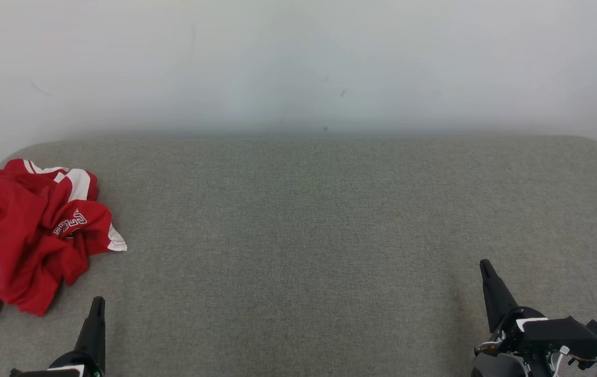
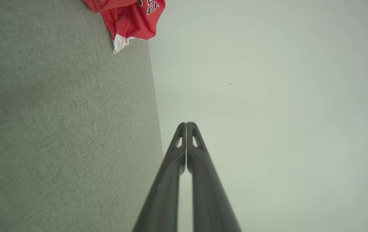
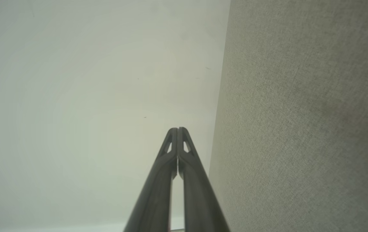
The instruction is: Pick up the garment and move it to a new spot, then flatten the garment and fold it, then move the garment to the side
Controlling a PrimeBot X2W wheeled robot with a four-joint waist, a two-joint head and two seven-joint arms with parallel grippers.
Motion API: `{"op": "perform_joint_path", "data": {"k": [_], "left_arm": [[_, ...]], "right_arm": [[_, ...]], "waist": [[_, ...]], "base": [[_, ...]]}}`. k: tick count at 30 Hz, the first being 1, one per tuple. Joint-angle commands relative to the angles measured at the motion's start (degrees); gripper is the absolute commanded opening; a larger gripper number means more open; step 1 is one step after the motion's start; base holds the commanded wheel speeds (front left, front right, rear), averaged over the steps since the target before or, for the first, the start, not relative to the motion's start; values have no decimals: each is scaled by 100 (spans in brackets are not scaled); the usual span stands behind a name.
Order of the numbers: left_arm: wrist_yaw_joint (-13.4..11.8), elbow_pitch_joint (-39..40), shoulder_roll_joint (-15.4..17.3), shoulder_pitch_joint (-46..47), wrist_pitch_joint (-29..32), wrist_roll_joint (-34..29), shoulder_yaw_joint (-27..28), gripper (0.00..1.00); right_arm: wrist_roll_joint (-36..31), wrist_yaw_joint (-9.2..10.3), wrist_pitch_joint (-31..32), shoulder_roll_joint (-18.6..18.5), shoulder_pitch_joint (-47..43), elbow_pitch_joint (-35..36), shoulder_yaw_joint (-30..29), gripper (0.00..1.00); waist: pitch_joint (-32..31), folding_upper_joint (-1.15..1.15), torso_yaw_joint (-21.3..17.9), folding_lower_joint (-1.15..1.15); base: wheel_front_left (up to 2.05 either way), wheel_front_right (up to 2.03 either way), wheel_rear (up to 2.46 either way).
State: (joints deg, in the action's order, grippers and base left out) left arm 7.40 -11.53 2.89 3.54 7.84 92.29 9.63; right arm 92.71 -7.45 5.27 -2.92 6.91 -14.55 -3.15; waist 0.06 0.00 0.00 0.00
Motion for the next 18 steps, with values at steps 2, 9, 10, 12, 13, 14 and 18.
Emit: {"op": "perform_joint_path", "data": {"k": [2, 9, 10, 12, 13, 14, 18], "left_arm": [[20, 26, -4, 9, -1, 38, 13, 0], [20, 26, -5, 9, -1, 38, 13, 0], [20, 26, -4, 9, -1, 38, 15, 0], [20, 26, -5, 9, -1, 38, 13, 100], [0, -26, -3, -4, -2, -2, -3, 100], [-3, -65, -11, -17, -7, -3, -11, 100], [-8, -146, -41, -85, -36, -11, -40, 100]], "right_arm": [[6, -7, 4, 8, 4, 1, -3, 0], [6, -7, 4, 8, 4, 1, -3, 0], [6, -7, 4, 8, 4, 1, -3, 0], [6, -7, 4, 8, 4, 1, -3, 100], [0, 0, -1, 2, -13, -25, 2, 100], [0, 2, -4, 3, -20, -64, 9, 100], [-3, 10, -27, 8, -109, -152, 38, 100]], "waist": [[0, 0, 0, 0], [0, 0, 0, 0], [0, 0, 0, 0], [0, 0, 0, 0], [0, 0, 0, 0], [0, 0, 0, 0], [-1, 0, -1, 0]], "base": [[0, 0, 0], [0, 0, 0], [0, 0, 0], [0, 0, 0], [0, 0, 0], [0, 0, 0], [0, 0, 0]]}}
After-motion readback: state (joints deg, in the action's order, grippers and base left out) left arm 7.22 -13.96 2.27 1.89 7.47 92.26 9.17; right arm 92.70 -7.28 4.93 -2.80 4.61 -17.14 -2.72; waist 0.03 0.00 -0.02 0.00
